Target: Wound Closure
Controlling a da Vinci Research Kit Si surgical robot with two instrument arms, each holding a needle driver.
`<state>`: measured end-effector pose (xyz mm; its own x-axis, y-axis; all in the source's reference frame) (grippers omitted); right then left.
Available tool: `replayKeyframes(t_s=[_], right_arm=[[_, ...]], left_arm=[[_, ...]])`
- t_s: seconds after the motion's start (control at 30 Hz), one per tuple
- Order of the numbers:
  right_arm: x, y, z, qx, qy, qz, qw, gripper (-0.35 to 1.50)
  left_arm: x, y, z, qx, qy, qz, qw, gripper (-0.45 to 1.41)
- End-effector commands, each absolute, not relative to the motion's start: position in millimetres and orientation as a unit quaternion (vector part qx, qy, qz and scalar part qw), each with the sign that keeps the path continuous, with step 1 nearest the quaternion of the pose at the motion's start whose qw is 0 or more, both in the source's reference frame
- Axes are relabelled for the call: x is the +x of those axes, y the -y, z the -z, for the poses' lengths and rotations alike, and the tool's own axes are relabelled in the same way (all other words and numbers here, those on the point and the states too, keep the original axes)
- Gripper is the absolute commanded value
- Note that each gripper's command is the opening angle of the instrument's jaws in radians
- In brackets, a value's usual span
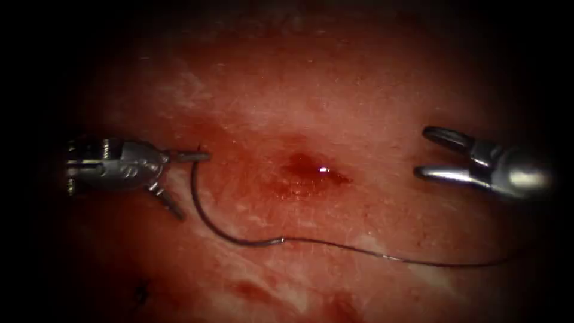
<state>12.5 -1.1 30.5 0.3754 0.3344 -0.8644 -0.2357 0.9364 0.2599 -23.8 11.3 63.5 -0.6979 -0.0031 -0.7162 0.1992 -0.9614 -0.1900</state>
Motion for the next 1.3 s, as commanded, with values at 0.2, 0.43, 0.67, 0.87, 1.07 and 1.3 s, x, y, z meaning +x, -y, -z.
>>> replayKeyframes(t_s=[0.2, 0.43, 0.67, 0.87, 1.07, 1.3], right_arm=[[13.0, 2.2, -31.3, 0.047, -0.532, -0.17, 0.828, 0.43], [13.2, 2.2, -31.4, 0.046, -0.532, -0.171, 0.828, 0.43], [13.3, 2.3, -31.4, 0.046, -0.532, -0.17, 0.828, 0.42], [14.5, 3.2, -31.0, 0.057, -0.532, -0.188, 0.824, 0.52], [15.4, 3.7, -30.0, 0.097, -0.541, -0.265, 0.792, 0.82], [15.4, 3.4, -31.6, 0.153, -0.532, -0.369, 0.747, 0.85]], left_arm=[[-23.9, -10.2, -67.8, 0.355, -0.122, 0.924, 0.077, 0.47], [-24.1, -9.7, -70.0, 0.341, -0.12, 0.928, 0.084, 0.42], [-25.0, -9.3, -69.7, 0.349, -0.126, 0.924, 0.092, -0.37], [-25.3, -10.2, -66.3, 0.345, -0.075, 0.933, 0.065, -0.45], [-26.2, -10.5, -63.6, 0.335, -0.04, 0.941, 0.013, -0.45], [-29.1, -10.5, -60.9, 0.363, 0.025, 0.929, -0.063, -0.45]])
